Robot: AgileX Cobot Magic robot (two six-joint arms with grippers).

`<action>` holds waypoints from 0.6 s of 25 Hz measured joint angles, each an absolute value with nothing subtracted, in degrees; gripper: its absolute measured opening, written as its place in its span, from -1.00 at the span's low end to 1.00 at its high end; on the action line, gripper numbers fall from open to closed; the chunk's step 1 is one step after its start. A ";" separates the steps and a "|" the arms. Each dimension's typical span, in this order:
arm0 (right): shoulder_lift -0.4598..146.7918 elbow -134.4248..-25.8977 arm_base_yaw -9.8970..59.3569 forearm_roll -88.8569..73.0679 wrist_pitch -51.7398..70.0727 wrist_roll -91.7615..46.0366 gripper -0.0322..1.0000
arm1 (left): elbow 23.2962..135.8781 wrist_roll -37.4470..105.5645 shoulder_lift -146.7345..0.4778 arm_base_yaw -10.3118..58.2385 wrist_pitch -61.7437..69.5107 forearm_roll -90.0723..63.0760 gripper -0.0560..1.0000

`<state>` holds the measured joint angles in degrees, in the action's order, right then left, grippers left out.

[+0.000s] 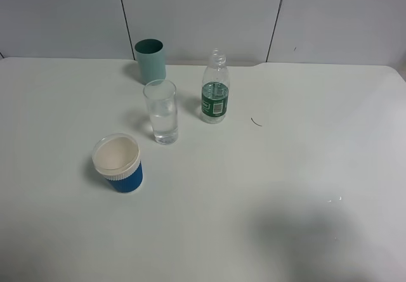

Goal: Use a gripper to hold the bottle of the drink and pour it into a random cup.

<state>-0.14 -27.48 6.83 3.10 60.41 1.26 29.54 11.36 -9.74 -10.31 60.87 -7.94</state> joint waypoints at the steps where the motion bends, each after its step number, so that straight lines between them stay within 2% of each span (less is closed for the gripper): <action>1: -0.14 -27.48 6.83 3.10 60.41 1.26 0.84 | 29.54 11.36 -9.74 -10.31 60.87 -7.94 0.99; 15: -0.14 -27.48 6.83 3.10 60.41 1.26 0.84 | 29.54 11.36 -9.74 -10.31 60.87 -7.94 0.99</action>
<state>-0.14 -27.48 6.83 3.10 60.41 1.26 29.54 11.36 -9.74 -10.31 60.87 -7.94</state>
